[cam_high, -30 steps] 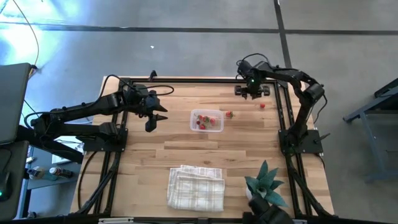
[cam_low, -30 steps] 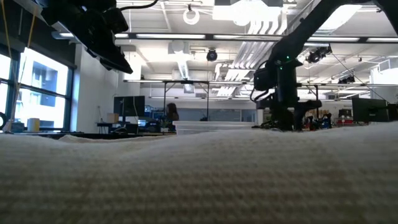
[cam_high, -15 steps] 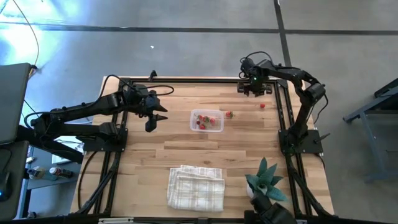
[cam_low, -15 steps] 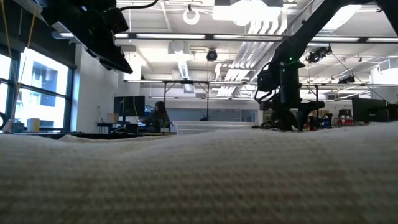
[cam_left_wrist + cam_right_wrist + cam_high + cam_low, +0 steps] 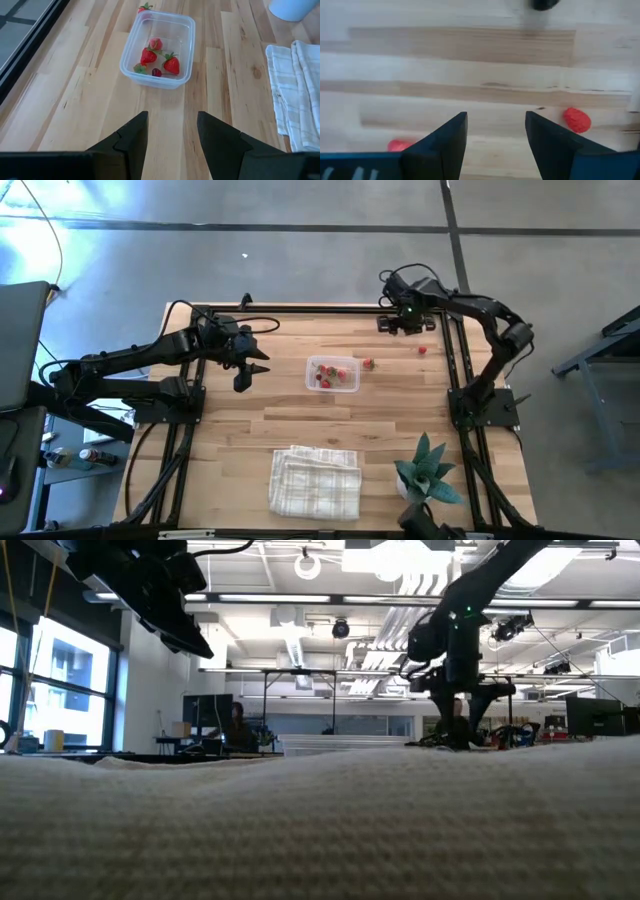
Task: Pick and placing Produce into tupperware
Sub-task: Put the black cherry into the transparent bin
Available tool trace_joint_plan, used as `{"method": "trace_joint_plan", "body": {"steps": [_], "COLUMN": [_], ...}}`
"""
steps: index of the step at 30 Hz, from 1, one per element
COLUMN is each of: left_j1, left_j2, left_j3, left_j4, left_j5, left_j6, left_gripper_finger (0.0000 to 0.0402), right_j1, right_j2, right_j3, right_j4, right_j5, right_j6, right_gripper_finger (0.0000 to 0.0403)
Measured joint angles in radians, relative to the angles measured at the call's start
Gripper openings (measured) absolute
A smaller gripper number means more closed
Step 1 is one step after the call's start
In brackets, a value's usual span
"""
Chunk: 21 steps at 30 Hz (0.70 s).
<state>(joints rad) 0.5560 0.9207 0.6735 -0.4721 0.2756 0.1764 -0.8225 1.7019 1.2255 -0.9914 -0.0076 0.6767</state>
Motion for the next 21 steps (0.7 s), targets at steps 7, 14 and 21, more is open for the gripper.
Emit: {"method": "trace_joint_plan", "body": {"steps": [7,14,21], "left_j1": [0.0,0.0,0.0], "left_j2": [0.0,0.0,0.0], "left_j3": [0.0,0.0,0.0], "left_j4": [0.0,0.0,0.0], "left_j5": [0.0,0.0,0.0], "left_j6": [0.0,0.0,0.0], "left_gripper_finger": [0.0159,0.0159,0.0159], "right_j1": [-0.038,-0.047,-0.074], "right_j2": [-0.004,-0.003,-0.002], "right_j3": [0.0,0.0,0.0], "right_j4": [0.069,0.102,0.101], "right_j5": [0.008,-0.011,0.012], "right_j6": [0.002,-0.008,0.033], "right_gripper_finger": [0.0193,0.0193,0.0193]}}
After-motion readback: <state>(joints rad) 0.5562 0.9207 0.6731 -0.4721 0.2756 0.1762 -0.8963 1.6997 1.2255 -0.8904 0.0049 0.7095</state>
